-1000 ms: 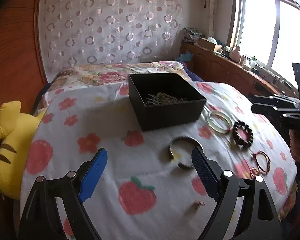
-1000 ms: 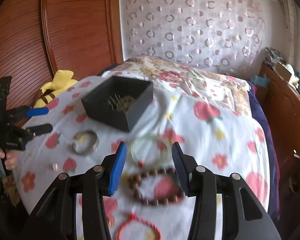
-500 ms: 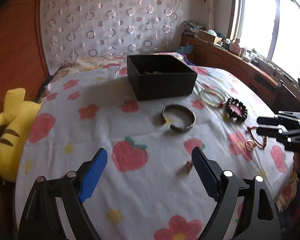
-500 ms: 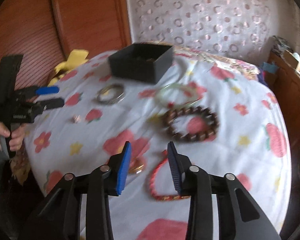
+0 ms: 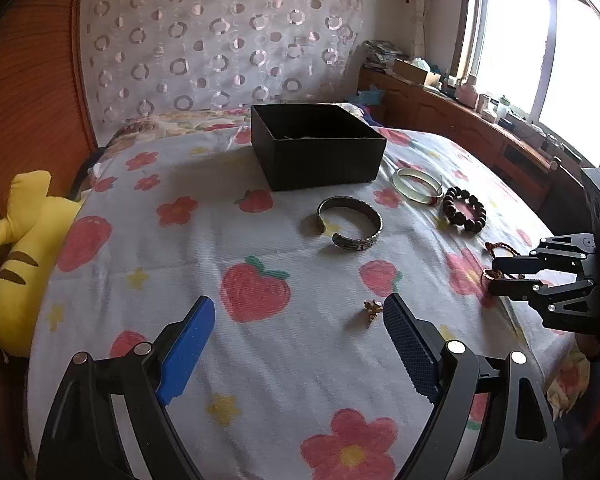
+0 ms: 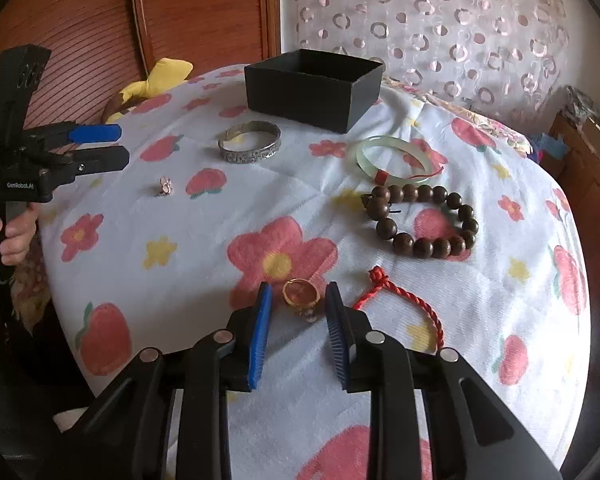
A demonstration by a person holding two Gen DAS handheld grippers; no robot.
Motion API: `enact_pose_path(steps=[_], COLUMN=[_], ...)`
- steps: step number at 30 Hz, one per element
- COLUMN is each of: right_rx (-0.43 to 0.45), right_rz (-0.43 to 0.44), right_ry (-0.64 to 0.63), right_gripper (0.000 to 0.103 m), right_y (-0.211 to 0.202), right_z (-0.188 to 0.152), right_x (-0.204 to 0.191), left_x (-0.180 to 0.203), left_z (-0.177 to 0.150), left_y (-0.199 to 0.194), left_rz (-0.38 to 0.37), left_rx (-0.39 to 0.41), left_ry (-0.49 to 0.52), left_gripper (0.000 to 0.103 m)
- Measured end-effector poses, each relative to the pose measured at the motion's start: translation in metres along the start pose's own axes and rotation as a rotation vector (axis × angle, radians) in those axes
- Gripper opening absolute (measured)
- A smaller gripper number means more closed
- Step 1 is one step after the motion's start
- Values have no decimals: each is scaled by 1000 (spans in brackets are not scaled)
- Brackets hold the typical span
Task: Organize jewelry
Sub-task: 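Reach the right gripper down to the gold ring and grasp it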
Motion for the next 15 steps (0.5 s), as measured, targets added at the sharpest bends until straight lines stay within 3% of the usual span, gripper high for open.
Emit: enact_pose_path(steps=[3,14,15], right_rx=[3,43,46], right_rz=[-1,3,4], right_ry=[1,6,8], right_gripper=[21,20,20], right_y=[0,-15,-17], right_z=[0,0,0], right_x=[-1,2,3], left_x=[2,28,31], left_z=[0,-3,-3], left_y=[2,12,13], left_rz=[-7,-53,-58], left_rx=[-5,-38,-38], left_ry=[2,70,79], left_gripper=[83,82,76])
Point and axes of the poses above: each gripper's, at about its wrist camera, not at the fingertips, and y roughly the way its jaws point, x to its right, z to its top, the point moved 9 cm from there along y, roughly the way its jaws point
